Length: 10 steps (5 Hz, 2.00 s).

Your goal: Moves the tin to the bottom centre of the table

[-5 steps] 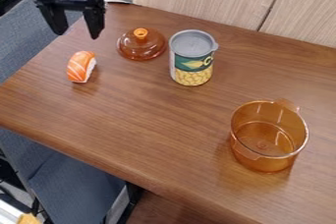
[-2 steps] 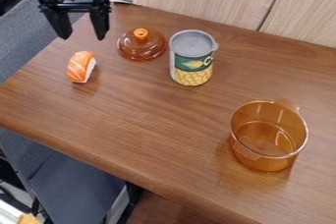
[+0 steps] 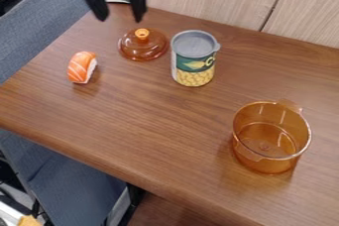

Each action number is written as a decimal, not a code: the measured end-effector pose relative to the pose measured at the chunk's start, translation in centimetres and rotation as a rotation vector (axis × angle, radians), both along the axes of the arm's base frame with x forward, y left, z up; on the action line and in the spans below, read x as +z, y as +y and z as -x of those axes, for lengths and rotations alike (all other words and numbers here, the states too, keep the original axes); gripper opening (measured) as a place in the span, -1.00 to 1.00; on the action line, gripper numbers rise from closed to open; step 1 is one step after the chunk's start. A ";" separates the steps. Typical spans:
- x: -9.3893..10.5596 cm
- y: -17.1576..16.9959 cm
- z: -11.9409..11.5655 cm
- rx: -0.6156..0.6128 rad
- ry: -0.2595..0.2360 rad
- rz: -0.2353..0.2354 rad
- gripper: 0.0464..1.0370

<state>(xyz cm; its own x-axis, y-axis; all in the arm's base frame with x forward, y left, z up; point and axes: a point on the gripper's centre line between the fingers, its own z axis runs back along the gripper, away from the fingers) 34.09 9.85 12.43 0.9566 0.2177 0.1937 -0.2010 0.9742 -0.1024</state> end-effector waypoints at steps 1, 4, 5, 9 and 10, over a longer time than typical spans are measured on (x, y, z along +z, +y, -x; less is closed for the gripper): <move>-0.4 -3.0 -1.9 -0.051 -0.017 -0.033 0.93; -2.3 -9.0 -7.9 -0.132 0.002 -0.121 0.93; -3.4 -9.7 -9.4 -0.156 0.029 -0.125 0.93; -7.5 -10.5 -8.4 -0.243 0.128 -0.134 0.93; -8.3 -9.2 -7.7 -0.215 0.152 -0.135 0.93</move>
<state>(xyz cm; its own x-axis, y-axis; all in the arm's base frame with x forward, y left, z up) 41.81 0.66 4.15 0.9982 -0.0110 0.0583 0.0084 0.9989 0.0462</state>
